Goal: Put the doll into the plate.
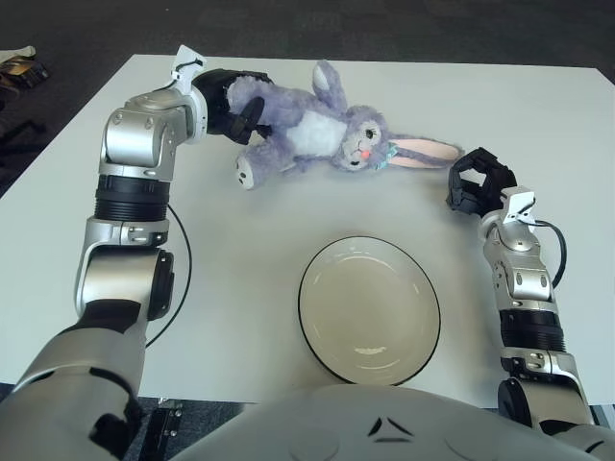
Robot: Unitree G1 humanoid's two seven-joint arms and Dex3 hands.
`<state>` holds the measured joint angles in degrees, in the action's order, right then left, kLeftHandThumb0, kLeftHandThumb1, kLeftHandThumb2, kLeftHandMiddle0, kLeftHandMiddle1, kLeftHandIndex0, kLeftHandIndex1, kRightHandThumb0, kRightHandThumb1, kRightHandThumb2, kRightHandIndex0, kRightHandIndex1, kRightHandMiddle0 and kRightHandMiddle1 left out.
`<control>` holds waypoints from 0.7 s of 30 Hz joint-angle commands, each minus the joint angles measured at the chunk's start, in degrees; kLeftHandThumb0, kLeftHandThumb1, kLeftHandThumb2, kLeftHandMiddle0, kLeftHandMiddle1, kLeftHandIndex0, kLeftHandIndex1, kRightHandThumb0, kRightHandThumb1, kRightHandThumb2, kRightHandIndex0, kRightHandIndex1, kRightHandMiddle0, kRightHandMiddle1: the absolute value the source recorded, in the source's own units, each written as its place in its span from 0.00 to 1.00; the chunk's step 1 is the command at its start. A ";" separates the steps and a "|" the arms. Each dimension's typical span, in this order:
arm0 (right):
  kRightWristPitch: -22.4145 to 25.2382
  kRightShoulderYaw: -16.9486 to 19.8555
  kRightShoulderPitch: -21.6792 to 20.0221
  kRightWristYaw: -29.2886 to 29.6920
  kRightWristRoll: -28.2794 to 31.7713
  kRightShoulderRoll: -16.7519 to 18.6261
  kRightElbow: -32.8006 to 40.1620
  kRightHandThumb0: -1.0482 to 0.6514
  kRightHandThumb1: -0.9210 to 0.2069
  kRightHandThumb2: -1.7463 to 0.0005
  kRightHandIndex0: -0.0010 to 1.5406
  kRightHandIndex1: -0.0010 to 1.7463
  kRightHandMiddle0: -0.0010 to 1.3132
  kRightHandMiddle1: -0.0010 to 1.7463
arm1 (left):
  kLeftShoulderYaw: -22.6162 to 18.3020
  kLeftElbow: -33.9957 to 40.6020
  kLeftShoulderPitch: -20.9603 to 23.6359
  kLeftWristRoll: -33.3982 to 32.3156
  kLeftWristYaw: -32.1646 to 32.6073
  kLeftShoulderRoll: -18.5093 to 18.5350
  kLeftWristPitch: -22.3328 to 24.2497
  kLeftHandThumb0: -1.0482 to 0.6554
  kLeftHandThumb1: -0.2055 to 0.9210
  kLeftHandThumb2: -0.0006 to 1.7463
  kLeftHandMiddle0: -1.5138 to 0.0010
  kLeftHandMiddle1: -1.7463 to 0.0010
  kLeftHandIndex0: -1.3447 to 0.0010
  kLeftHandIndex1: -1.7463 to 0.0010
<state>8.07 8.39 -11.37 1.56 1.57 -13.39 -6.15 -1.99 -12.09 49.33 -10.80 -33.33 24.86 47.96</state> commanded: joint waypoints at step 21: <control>-10.63 -7.77 2.58 8.22 -16.42 0.38 5.16 0.35 0.47 0.31 0.73 1.00 0.42 1.00 | -0.02 1.33 0.90 -1.18 1.65 -1.33 0.43 0.62 0.19 0.91 0.50 0.13 0.39 0.00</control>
<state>1.65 2.01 -8.96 7.24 -10.96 -12.63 -2.61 -1.73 -11.18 49.44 -11.01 -32.16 23.76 47.24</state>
